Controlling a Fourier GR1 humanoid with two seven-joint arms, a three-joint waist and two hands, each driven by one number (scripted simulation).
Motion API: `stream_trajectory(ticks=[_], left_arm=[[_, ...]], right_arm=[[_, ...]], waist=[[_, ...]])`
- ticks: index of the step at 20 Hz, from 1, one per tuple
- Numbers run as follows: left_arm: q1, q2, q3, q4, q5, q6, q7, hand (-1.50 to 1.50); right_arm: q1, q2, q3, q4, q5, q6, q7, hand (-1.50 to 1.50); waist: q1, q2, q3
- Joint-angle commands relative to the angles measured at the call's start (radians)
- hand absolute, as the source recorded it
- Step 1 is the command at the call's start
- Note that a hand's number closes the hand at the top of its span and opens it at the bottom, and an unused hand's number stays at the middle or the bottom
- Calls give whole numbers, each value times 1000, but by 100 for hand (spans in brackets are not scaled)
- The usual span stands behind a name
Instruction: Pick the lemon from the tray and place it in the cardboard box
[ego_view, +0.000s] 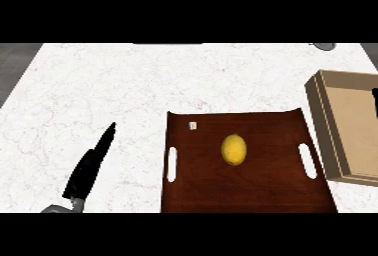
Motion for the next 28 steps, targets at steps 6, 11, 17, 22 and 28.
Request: stream_trajectory(ticks=[6,11,17,22,28], left_arm=[[-154,145,86,-159,-36,-44,-50,0],[-192,162,117,-141,38,-141,-29,0],[-207,139,95,-184,17,-136,8,0],[-204,122,81,-168,10,-157,-5,0],[-249,93,62,-190,2,-160,10,0]], right_arm=[[-19,-144,-21,-332,246,-302,258,-150],[194,-205,172,-449,557,-395,481,-150],[253,-346,300,-575,854,-275,624,-150],[170,-393,407,-658,969,-68,921,-150],[-20,-443,517,-704,876,250,1203,-150]], waist=[[-71,-26,-34],[-63,0,-29],[-33,6,-26],[-14,10,-28],[32,21,-30]])
